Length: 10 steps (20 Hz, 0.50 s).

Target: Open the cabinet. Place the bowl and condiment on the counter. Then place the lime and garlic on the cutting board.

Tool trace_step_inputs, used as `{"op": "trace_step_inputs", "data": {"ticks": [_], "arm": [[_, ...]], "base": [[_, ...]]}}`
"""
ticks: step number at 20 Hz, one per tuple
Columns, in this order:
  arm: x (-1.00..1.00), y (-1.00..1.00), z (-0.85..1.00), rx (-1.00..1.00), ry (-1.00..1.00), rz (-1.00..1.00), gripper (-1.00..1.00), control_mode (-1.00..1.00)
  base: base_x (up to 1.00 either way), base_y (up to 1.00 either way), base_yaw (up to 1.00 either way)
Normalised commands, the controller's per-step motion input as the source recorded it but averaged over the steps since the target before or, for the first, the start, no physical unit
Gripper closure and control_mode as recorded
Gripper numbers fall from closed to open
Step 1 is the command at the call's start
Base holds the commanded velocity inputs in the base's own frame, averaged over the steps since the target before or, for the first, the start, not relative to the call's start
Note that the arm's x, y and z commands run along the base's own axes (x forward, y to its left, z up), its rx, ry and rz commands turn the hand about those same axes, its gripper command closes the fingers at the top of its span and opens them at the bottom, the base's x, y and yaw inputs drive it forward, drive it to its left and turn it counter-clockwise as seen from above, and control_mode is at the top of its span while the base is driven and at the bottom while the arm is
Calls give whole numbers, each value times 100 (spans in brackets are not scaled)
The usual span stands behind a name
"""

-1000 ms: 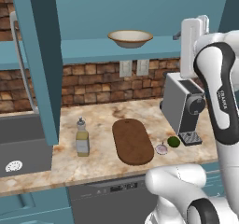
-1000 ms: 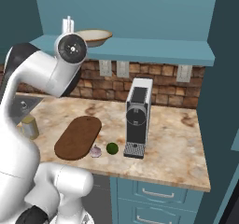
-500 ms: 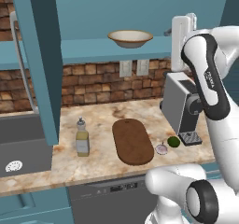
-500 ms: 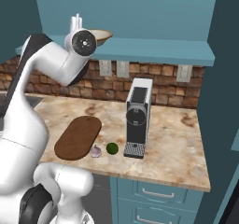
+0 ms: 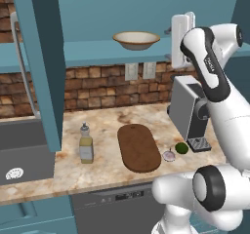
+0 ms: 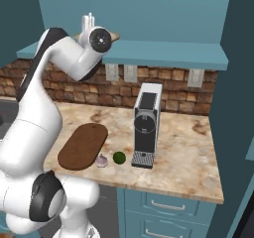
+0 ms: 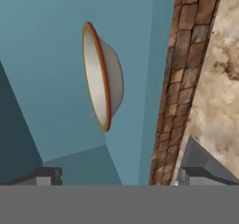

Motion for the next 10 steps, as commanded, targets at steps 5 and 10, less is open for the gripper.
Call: {"op": "trace_step_inputs", "data": {"ticks": [5, 10], "arm": [[50, 0, -18, -2, 0, 5, -100, -100], [45, 0, -12, -1, 0, 5, -100, -100]], "base": [[0, 0, 0], [0, 0, 0]]}}
